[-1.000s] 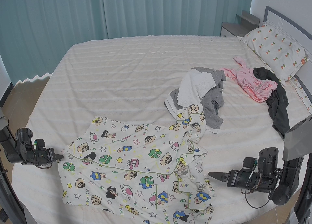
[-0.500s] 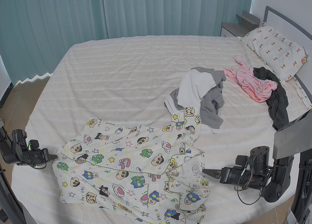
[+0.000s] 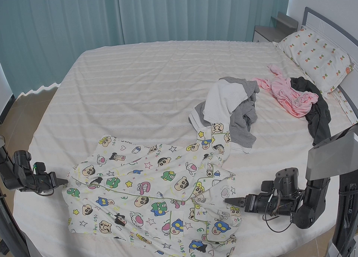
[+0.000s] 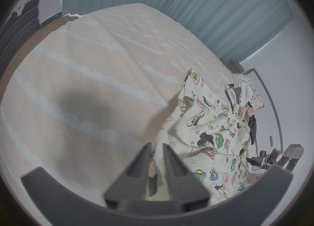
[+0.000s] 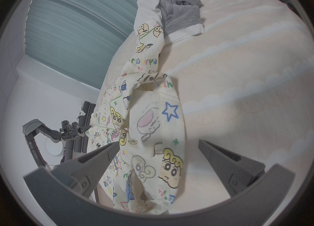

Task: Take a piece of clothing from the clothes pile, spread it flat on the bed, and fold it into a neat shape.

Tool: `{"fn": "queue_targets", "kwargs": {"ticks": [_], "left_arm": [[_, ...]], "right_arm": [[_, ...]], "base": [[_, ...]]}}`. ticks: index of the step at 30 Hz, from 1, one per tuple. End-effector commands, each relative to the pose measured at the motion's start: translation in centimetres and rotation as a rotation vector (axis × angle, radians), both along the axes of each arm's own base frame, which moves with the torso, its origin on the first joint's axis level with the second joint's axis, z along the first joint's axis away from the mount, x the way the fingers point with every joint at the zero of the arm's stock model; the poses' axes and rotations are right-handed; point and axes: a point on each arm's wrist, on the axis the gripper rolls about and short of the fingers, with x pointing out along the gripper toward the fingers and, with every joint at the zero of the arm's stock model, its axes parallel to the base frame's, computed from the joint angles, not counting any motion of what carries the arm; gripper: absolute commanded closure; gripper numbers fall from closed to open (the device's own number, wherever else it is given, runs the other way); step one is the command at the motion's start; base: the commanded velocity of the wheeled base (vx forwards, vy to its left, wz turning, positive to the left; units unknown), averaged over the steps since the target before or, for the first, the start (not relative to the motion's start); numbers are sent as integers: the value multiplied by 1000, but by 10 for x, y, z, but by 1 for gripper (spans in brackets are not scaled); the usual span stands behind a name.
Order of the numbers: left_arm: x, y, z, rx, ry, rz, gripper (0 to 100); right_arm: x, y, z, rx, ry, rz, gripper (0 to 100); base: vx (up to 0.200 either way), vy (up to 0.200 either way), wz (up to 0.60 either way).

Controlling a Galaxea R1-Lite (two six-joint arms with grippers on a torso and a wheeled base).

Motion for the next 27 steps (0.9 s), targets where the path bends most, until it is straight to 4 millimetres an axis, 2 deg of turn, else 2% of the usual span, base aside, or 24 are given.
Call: {"fn": "queue_targets", "kwargs": {"ticks": [1, 14, 16, 21, 22, 27], "left_arm": [[0, 0, 0, -2, 0, 1, 0], [-7, 9, 1, -16, -4, 31, 0], [-15, 19, 3, -59, -26, 50, 0], [-34, 28, 1, -128, -32, 86, 0], [-38, 29, 0, -141, -30, 93, 0], [-53, 33, -5, -194, -28, 116, 0]], "right_arm": [[2, 8, 0, 7, -11, 24, 0], [7, 10, -1, 31, 80, -22, 0], [10, 12, 0, 59, 94, -44, 0], [10, 11, 0, 66, 107, -57, 0], [10, 10, 0, 70, 115, -64, 100], [9, 9, 0, 109, 156, -105, 100]], "base": [[0, 0, 0], [0, 0, 0], [0, 0, 0], [0, 0, 0], [0, 0, 0], [0, 0, 0]]}}
